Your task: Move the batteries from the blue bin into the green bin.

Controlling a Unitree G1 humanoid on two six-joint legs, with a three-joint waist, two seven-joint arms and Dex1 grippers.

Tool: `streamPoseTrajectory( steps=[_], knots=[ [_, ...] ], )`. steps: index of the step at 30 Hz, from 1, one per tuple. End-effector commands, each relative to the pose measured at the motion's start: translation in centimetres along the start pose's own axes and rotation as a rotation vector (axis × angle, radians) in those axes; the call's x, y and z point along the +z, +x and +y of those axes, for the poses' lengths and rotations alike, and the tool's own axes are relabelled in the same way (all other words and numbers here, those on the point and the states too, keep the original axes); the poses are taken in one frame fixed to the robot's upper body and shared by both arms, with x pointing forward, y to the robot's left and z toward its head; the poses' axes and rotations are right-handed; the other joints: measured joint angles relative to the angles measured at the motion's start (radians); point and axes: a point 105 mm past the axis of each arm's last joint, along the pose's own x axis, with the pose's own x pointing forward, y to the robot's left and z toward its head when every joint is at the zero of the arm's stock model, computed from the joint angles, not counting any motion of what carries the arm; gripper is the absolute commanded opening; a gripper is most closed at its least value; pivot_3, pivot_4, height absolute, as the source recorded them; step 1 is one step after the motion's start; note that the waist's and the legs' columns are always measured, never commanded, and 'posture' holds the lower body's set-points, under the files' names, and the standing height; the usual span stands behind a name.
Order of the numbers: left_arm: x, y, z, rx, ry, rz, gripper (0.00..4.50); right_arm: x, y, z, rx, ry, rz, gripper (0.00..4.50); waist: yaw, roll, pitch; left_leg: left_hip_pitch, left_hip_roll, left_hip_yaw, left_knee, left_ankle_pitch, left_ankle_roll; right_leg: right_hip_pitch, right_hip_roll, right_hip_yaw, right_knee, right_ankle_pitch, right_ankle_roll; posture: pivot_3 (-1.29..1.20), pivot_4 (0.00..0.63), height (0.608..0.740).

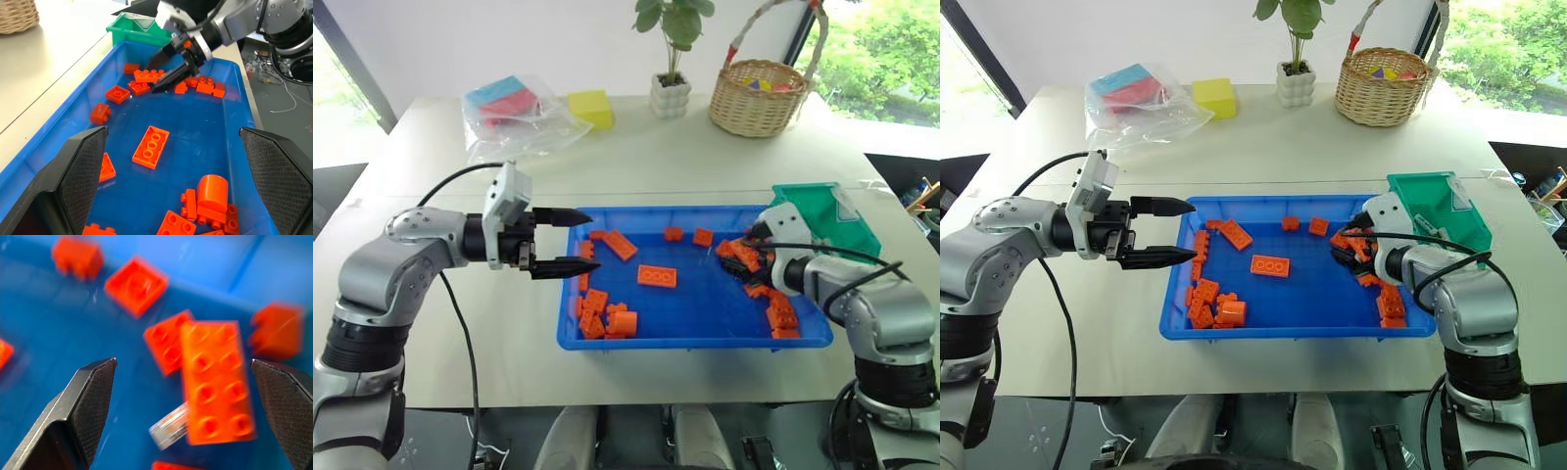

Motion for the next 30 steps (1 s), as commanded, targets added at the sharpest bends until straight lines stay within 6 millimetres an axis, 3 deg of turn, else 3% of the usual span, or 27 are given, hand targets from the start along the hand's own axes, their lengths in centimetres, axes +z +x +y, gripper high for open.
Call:
streamPoseTrajectory(
  steps=[1,2,5,9,14,19,27,30],
  knots=[
    [1.4,-0.3,0.0,0.008,0.054,-0.025,4.5,0.0,0.0,-0.5,-0.034,-0.015,0.001,4.49,0.003,0.0,0.0,0.0,0.0,0.0,0.0,0.0,0.0,0.0,0.0,0.0,0.0,0.0,0.0,0.0,0.15,0.702],
    [1.4,-0.3,0.0,0.009,0.053,-0.026,4.5,-0.1,0.1,-0.2,-0.026,-0.02,0.003,4.49,0.003,0.0,0.0,0.0,0.0,0.0,0.0,0.0,0.0,0.0,0.0,0.0,0.0,0.0,0.0,0.0,0.15,0.702],
    [1.4,-0.3,0.0,0.012,0.054,-0.03,4.5,0.4,0.1,0.6,0.002,-0.04,-0.017,3.72,0.001,0.0,0.0,0.0,0.0,0.0,0.0,0.0,0.0,0.0,0.0,0.0,0.0,0.0,0.0,0.0,0.15,0.702],
    [1.4,-0.3,0.0,0.016,0.053,-0.032,4.5,2.4,-0.5,1.1,0.021,-0.065,-0.082,1.77,-0.003,0.0,0.0,0.0,0.0,0.0,0.0,0.0,0.0,0.0,0.0,0.0,0.0,0.0,0.0,0.0,0.15,0.702],
    [1.2,-0.1,0.1,0.018,0.052,-0.037,4.5,4.3,-1.4,1.6,0.032,-0.121,-0.132,1.77,-0.005,0.0,0.0,0.0,0.0,0.0,-0.001,0.0,0.0,-0.001,0.0,0.0,0.0,0.0,0.0,0.0,0.15,0.702],
    [1.2,0.0,0.1,0.016,0.055,-0.042,4.5,4.6,-1.7,2.3,0.06,-0.136,-0.138,1.77,-0.002,0.0,0.0,0.0,0.001,0.0,-0.001,0.0,0.0,-0.001,0.001,0.0,0.0,0.0,0.0,0.0,0.15,0.702],
    [1.1,0.0,0.1,0.012,0.061,-0.039,4.5,3.6,-2.4,2.2,0.079,-0.231,-0.085,1.77,0.001,0.0,0.0,0.0,0.001,0.0,-0.001,0.0,0.0,-0.001,0.0,0.0,-0.001,0.0,0.0,0.0,0.15,0.702],
    [1.0,-0.2,0.1,0.013,0.062,-0.033,4.5,2.5,-3.4,3.5,0.177,-0.259,-0.041,1.77,0.001,0.0,0.0,0.0,0.001,0.0,-0.001,0.0,0.001,-0.001,0.0,0.0,-0.001,0.0,0.0,0.0,0.15,0.702]
  ],
)
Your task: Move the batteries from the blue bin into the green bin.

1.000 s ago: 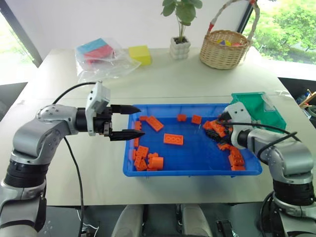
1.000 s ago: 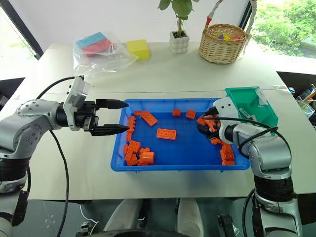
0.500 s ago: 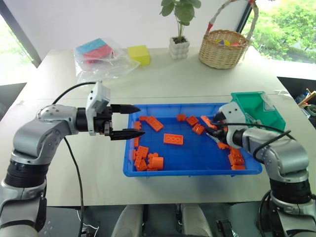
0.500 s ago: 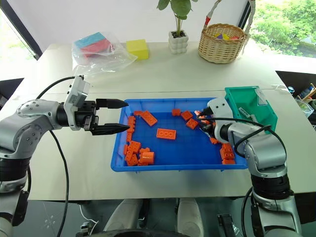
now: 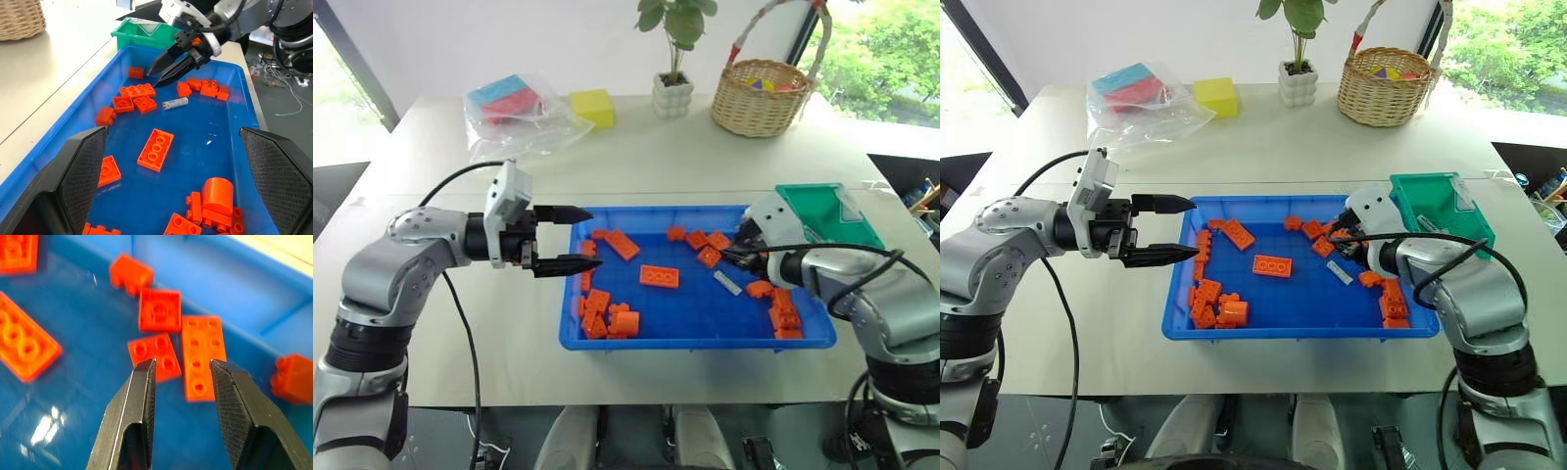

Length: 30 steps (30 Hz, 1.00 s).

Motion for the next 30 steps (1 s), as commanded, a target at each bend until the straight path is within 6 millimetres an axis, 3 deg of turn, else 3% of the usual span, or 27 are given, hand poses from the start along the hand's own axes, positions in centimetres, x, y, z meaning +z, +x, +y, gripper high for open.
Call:
streamPoseTrajectory(
  steps=[1,3,5,10,18,21,27,30],
  knots=[
    [0.8,-0.4,0.0,0.005,0.044,-0.012,4.5,0.1,-1.2,2.0,0.101,-0.049,-0.009,1.77,0.0,0.0,0.0,0.0,0.0,0.0,0.0,0.0,0.0,0.0,0.0,0.0,0.0,0.0,0.0,0.0,0.15,0.702],
    [0.8,-0.4,0.1,0.006,0.045,-0.011,4.5,-0.4,-1.0,2.6,0.118,-0.034,0.004,1.77,-0.001,0.0,0.0,0.0,0.001,0.0,0.0,0.0,0.0,0.0,0.0,0.0,0.0,0.0,0.0,0.0,0.15,0.702],
    [0.8,-0.3,0.2,0.006,0.045,-0.012,4.5,-1.0,-0.7,3.3,0.144,-0.021,0.015,2.27,-0.002,0.0,0.0,0.0,0.001,0.0,0.0,0.0,0.0,0.0,0.0,0.0,0.0,0.0,0.0,0.0,0.15,0.702],
    [1.0,-0.4,0.2,0.004,0.047,-0.009,4.5,-1.7,-0.2,4.1,0.156,-0.028,0.035,4.47,0.0,0.0,0.0,0.0,0.0,0.0,0.0,0.0,0.0,0.0,0.0,0.0,0.0,0.0,0.0,0.0,0.15,0.702],
    [1.2,-0.5,0.3,0.006,0.055,-0.005,4.5,-3.8,0.8,4.3,0.158,-0.03,0.094,4.47,0.001,0.0,0.0,0.0,0.0,0.0,0.0,0.0,0.0,0.0,0.0,0.0,0.0,0.0,0.0,0.0,0.15,0.702],
    [1.3,-0.5,0.4,0.008,0.058,-0.005,4.5,-4.2,1.0,4.4,0.166,-0.045,0.102,3.66,0.001,0.0,0.0,0.0,0.0,0.0,0.0,0.0,0.0,0.0,0.0,0.0,0.0,0.0,0.0,0.0,0.15,0.702],
    [1.4,-0.5,0.4,0.009,0.062,-0.005,4.5,-3.4,0.7,4.5,0.173,-0.065,0.068,0.61,0.0,0.0,0.0,0.0,0.001,0.0,0.0,0.0,0.0,0.0,0.0,0.0,0.0,0.0,0.0,0.0,0.15,0.702],
    [1.3,-0.5,0.4,0.007,0.06,-0.007,4.5,-2.7,0.4,4.4,0.174,-0.064,0.051,0.61,0.001,0.0,0.0,0.0,0.001,0.0,0.0,0.0,0.0,0.0,0.0,0.0,0.0,0.0,0.0,0.0,0.15,0.702]
  ],
)
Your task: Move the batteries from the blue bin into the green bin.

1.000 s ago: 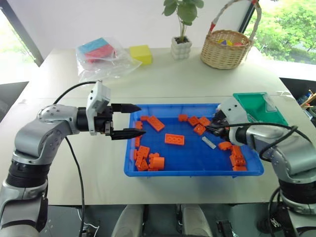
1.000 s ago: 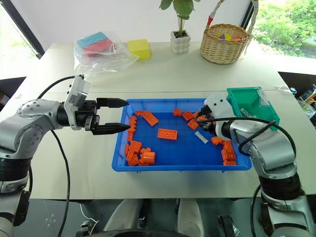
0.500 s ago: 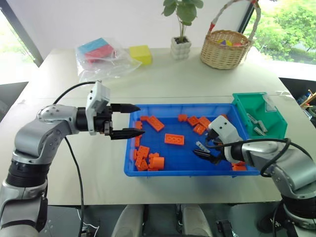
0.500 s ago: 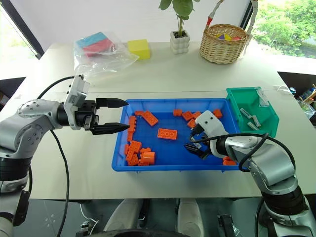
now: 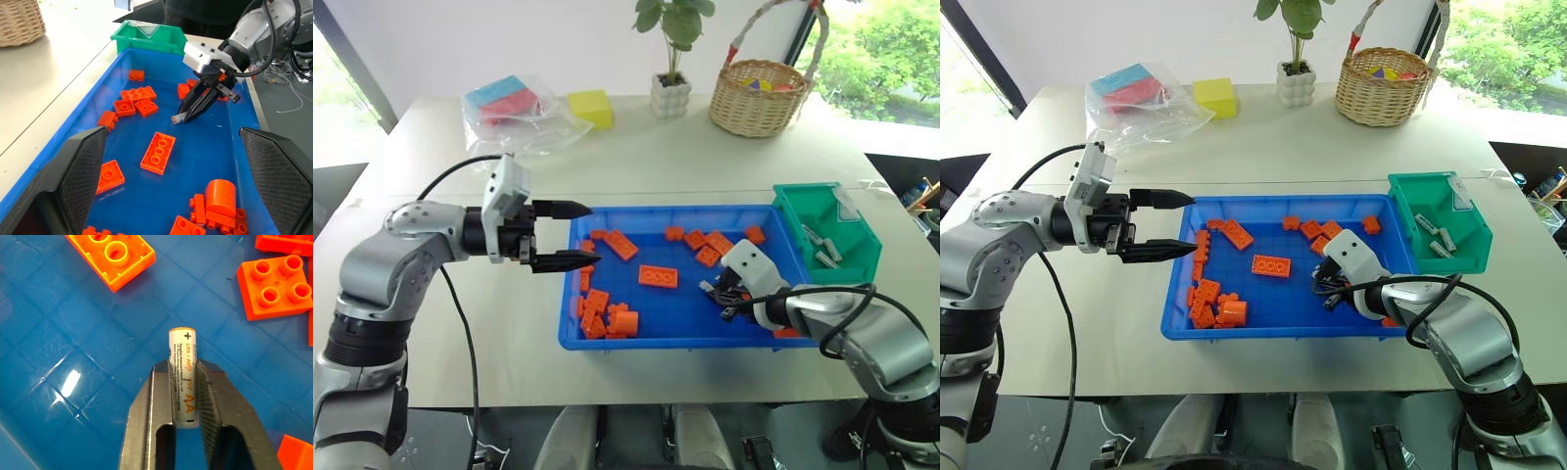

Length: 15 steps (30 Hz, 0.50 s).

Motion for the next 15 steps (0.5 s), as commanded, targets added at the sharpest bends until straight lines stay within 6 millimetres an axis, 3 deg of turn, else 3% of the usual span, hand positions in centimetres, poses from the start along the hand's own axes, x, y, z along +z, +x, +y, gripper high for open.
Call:
streamPoseTrajectory(
  steps=[1,3,6,9,12,15],
  knots=[
    [0.8,-0.3,0.1,0.009,0.04,-0.011,4.5,1.4,-0.8,0.0,0.003,-0.023,-0.042,0.61,0.0,0.0,0.0,0.0,0.0,0.0,0.0,0.0,0.0,0.0,0.0,0.0,0.0,0.0,0.0,0.0,0.15,0.702],
    [0.8,-0.2,0.1,0.003,0.038,-0.012,4.5,2.4,-1.6,-0.8,-0.018,-0.01,-0.073,0.61,0.0,0.0,0.0,0.0,0.0,0.0,0.0,0.0,0.0,0.0,0.0,0.0,0.0,0.0,0.0,0.0,0.15,0.702],
    [0.7,-0.1,-0.1,-0.007,0.035,-0.013,4.5,4.7,-3.9,-3.5,-0.089,0.047,-0.151,0.61,0.0,0.0,0.0,0.0,0.0,0.0,0.0,0.0,0.0,0.0,0.0,0.0,0.0,0.0,0.0,0.0,0.15,0.702],
    [0.6,-0.1,-0.2,-0.014,0.034,-0.013,4.5,6.3,-6.9,-7.8,-0.24,0.113,-0.213,0.61,0.001,0.0,0.0,0.0,0.0,0.0,0.0,0.0,0.0,0.0,0.0,0.0,0.0,0.0,0.0,0.0,0.15,0.702],
    [0.5,0.1,-0.2,-0.017,0.033,-0.014,4.5,5.8,-10.2,-12.6,-0.437,0.151,-0.204,0.61,0.006,0.0,0.0,-0.001,0.0,0.0,0.0,0.0,0.0,0.0,0.0,-0.001,-0.001,0.0,0.0,0.0,0.15,0.702],
    [0.6,0.3,-0.1,-0.022,0.033,-0.019,4.5,4.0,-12.0,-15.8,-0.56,0.172,-0.15,0.61,0.003,0.0,0.0,-0.002,-0.001,0.0,0.0,0.0,0.001,0.0,-0.001,-0.001,-0.002,0.0,0.0,0.0,0.15,0.702]
  ],
)
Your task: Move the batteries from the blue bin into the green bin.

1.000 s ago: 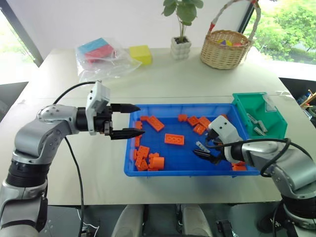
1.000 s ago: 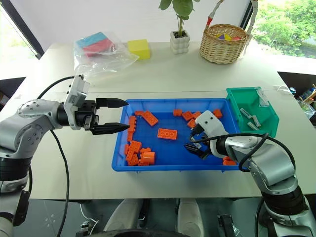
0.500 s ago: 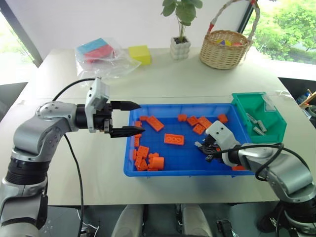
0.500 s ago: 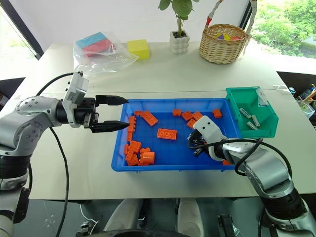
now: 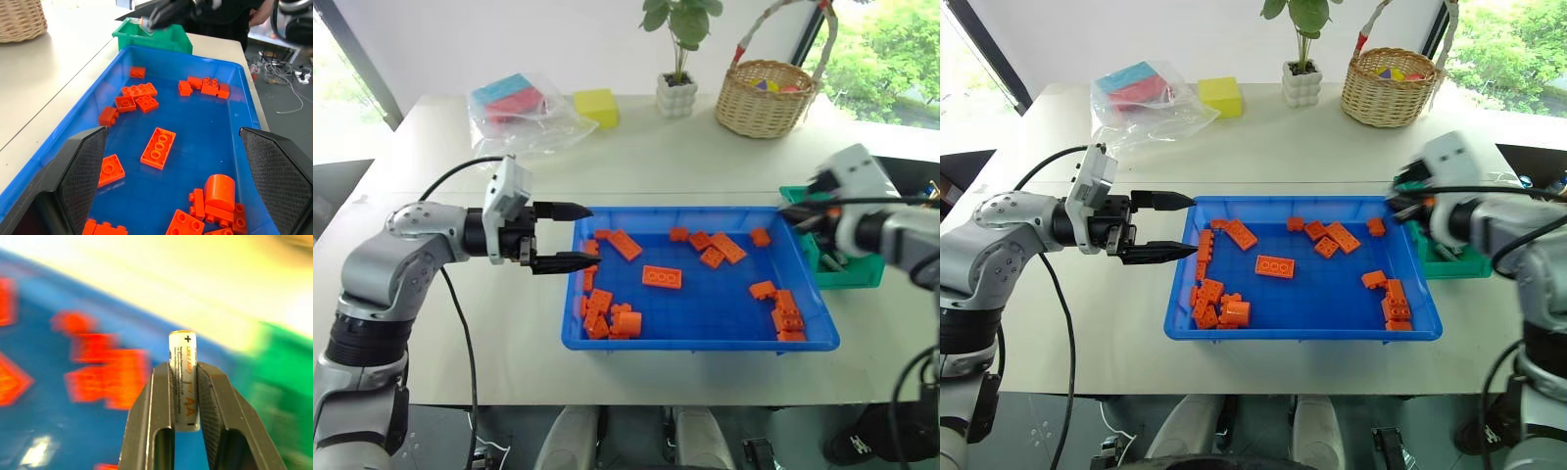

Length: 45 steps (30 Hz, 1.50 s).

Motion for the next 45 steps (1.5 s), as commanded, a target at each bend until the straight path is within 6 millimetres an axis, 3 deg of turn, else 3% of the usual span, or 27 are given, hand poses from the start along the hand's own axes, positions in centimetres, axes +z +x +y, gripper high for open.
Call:
streamPoseTrajectory(
  steps=[1,6,9,14,19,24,28,35,40,45],
  knots=[
    [0.8,0.3,0.0,-0.013,0.037,-0.024,4.5,-0.5,-0.7,-4.2,-0.139,-0.003,0.001,0.61,-0.003,0.0,0.0,0.0,0.0,0.001,0.0,0.0,0.0,0.0,0.0,0.0,0.0,0.0,0.0,0.0,0.15,0.702],
    [1.0,0.4,0.1,-0.019,0.043,-0.028,4.5,-2.3,0.3,-5.8,-0.186,0.011,0.034,0.61,-0.018,0.001,0.0,0.001,0.001,0.002,0.0,0.0,0.0,0.0,0.0,0.001,0.001,0.0,0.0,0.0,0.15,0.702],
    [1.1,0.5,0.2,-0.016,0.046,-0.03,4.5,-1.9,1.1,-5.0,-0.155,-0.006,0.003,1.62,-0.029,0.001,0.0,0.001,0.001,0.001,0.0,0.0,0.001,0.0,0.0,0.001,0.001,0.0,0.0,0.0,0.15,0.702],
    [1.1,0.4,0.2,-0.01,0.048,-0.03,4.5,-1.3,1.0,-5.0,-0.154,-0.034,-0.013,4.08,-0.027,0.001,0.0,0.001,0.001,0.001,0.0,0.0,0.001,0.0,0.001,0.001,0.001,0.0,0.0,0.0,0.15,0.702],
    [1.0,0.3,0.2,0.004,0.044,-0.032,4.5,0.0,-0.2,-5.3,-0.135,-0.07,-0.059,4.08,-0.023,0.001,0.0,0.001,0.001,0.001,0.0,0.0,0.001,0.0,0.0,0.001,0.001,0.0,0.0,0.0,0.15,0.702],
    [0.6,0.0,0.3,0.011,0.03,-0.028,4.5,1.0,-2.6,-0.6,0.157,-0.148,-0.185,4.08,-0.024,0.001,0.0,0.001,0.001,0.0,0.0,0.0,0.001,0.0,0.001,0.001,0.001,0.0,0.0,0.0,0.15,0.702],
    [0.4,-0.6,0.6,0.029,0.014,-0.026,4.5,-1.7,-5.2,0.9,0.266,-0.195,-0.163,4.08,-0.013,0.001,0.0,0.001,0.001,0.0,0.0,0.0,0.001,0.0,0.001,0.0,0.001,0.0,0.001,0.0,0.15,0.702],
    [-0.2,-3.1,1.5,0.075,-0.031,-0.005,4.5,-8.1,-9.8,-1.7,0.233,-0.134,-0.006,4.08,0.001,0.001,0.0,0.002,0.001,0.001,0.002,-0.001,0.001,0.002,0.0,0.001,0.0,0.0,0.0,0.0,0.15,0.702],
    [-0.3,-4.3,2.0,0.084,-0.058,-0.004,4.5,-9.7,-11.9,-2.3,0.222,-0.102,0.011,4.08,-0.006,0.001,0.0,0.003,0.001,0.002,0.001,-0.001,0.001,0.002,0.0,0.002,0.0,-0.001,-0.001,0.0,0.15,0.702],
    [-0.4,-4.2,2.5,0.089,-0.055,-0.005,4.5,-9.9,-11.8,-2.6,0.2,-0.09,-0.002,4.08,-0.003,0.001,0.0,0.006,0.002,0.002,0.001,-0.001,0.001,0.005,-0.001,0.003,0.0,-0.002,-0.003,0.0,0.15,0.702]
  ],
)
